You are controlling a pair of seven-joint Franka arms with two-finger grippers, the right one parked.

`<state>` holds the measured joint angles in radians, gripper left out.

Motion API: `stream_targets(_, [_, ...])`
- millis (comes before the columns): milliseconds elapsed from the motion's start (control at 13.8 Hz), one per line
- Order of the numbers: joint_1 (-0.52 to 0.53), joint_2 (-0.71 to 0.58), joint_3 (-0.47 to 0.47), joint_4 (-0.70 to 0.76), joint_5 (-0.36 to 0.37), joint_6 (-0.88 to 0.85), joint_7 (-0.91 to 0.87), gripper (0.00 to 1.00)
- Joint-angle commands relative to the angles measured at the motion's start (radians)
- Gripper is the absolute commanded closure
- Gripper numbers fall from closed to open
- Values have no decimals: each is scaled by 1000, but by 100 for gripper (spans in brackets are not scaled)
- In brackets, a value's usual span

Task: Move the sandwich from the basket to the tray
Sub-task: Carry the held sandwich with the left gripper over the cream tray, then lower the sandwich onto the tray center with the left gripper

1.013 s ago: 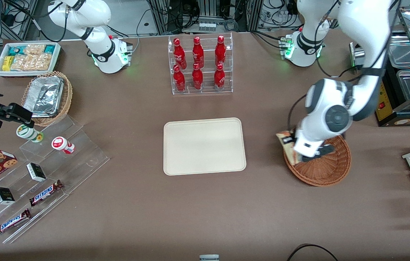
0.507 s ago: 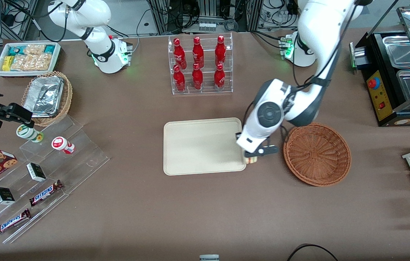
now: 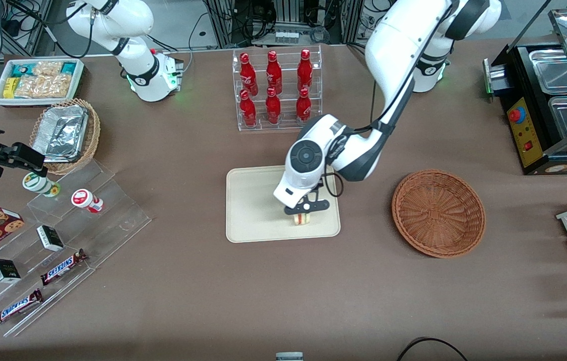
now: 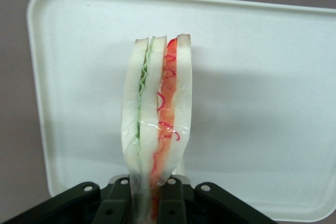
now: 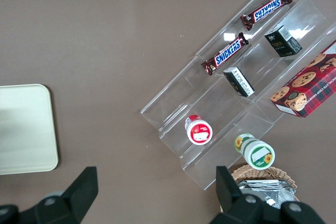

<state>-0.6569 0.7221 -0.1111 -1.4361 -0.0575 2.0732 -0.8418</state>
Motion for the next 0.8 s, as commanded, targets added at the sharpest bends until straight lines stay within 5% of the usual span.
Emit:
stream_targets(0, [-36,66,16,103,2,-41,-28,100])
stream_targets(724, [-47,122,18,160,-5,-42,-43,100])
